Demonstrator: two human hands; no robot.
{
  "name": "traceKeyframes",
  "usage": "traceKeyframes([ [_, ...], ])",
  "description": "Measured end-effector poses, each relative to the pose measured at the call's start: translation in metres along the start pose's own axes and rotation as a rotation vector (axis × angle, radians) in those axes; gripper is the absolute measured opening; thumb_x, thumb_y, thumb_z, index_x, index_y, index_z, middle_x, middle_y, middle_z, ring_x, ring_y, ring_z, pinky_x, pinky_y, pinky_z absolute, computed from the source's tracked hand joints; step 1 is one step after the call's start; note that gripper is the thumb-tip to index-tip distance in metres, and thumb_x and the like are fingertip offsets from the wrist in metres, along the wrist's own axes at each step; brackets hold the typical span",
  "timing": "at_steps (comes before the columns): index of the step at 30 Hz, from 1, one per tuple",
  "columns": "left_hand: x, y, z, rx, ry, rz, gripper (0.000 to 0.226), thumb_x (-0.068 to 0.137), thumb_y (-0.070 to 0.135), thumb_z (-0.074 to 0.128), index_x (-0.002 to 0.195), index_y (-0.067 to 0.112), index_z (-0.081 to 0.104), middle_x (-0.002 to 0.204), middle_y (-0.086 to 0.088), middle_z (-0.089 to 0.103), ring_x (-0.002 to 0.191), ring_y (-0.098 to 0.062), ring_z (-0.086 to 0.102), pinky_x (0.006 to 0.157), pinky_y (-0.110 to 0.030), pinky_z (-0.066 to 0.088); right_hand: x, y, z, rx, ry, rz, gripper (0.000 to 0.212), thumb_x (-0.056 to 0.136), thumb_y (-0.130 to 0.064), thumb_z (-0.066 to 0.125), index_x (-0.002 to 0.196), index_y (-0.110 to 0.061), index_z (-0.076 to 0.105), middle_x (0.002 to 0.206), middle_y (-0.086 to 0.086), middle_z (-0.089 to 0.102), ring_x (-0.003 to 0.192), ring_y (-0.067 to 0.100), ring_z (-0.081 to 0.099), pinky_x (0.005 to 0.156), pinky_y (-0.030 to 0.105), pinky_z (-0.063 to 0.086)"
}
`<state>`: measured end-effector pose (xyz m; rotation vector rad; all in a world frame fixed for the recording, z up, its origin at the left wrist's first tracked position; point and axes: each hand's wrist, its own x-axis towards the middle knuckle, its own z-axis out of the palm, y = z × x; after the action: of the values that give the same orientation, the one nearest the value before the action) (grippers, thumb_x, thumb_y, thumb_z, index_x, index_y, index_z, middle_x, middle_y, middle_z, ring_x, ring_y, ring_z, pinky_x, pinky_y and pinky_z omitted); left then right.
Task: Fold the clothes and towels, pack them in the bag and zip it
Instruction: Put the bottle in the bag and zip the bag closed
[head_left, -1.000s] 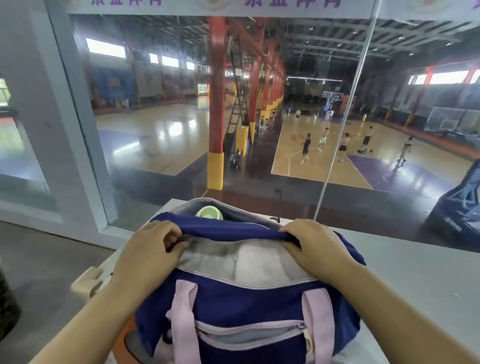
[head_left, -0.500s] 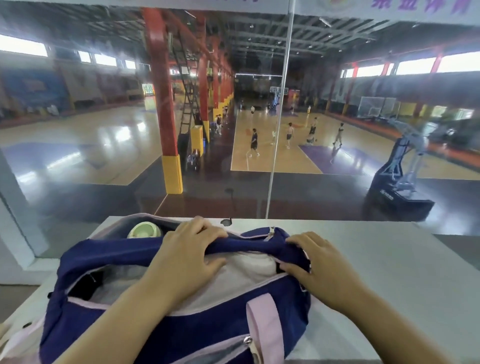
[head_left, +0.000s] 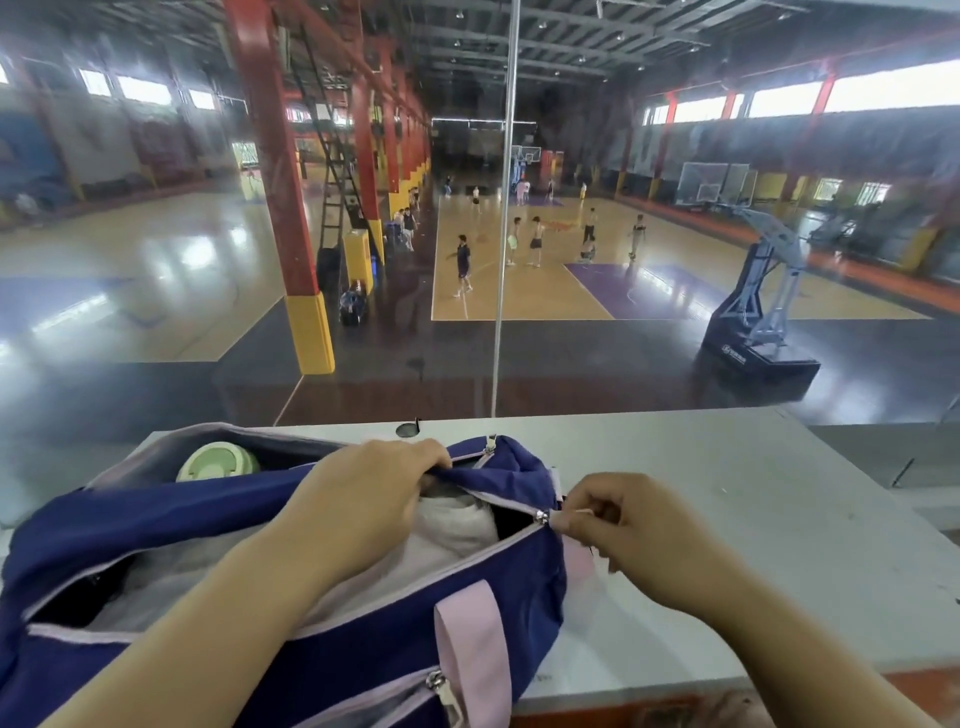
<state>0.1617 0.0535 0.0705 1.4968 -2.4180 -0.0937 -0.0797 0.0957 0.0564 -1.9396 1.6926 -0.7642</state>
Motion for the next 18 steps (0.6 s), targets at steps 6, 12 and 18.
traceKeyframes([
  [6,-0.007,0.021,0.001,-0.11,0.016,0.134,0.032,0.086,0.046,0.042,0.107,0.032,0.061,0.106,0.016,0.061,0.099,-0.007,0.053,0.09,-0.025,0.042,-0.001,-0.005,-0.004,0.284,-0.063,0.026,0.027,0.091,-0.024,0.058,0.071,-0.007,0.065,0.054,-0.008,0.057,0.052,0.002,0.05,0.051,0.013,0.039],
  [12,-0.006,0.054,0.014,-0.078,0.086,0.217,0.048,0.075,0.067,0.04,0.097,0.034,0.067,0.094,0.015,0.059,0.087,-0.009,0.053,0.081,-0.031,0.046,-0.002,-0.006,-0.001,0.416,-0.087,0.017,0.028,0.092,-0.02,0.057,0.071,-0.003,0.066,0.053,-0.004,0.058,0.052,0.008,0.05,0.051,0.014,0.038],
  [18,-0.001,0.07,0.022,-0.079,0.171,0.175,0.026,0.075,0.044,0.049,0.077,0.026,0.068,0.078,0.009,0.058,0.071,-0.014,0.055,0.065,-0.039,0.05,-0.011,-0.002,-0.01,0.379,-0.207,-0.052,0.028,0.096,-0.018,0.049,0.083,-0.004,0.069,0.069,-0.002,0.066,0.063,0.005,0.055,0.057,0.014,0.041],
])
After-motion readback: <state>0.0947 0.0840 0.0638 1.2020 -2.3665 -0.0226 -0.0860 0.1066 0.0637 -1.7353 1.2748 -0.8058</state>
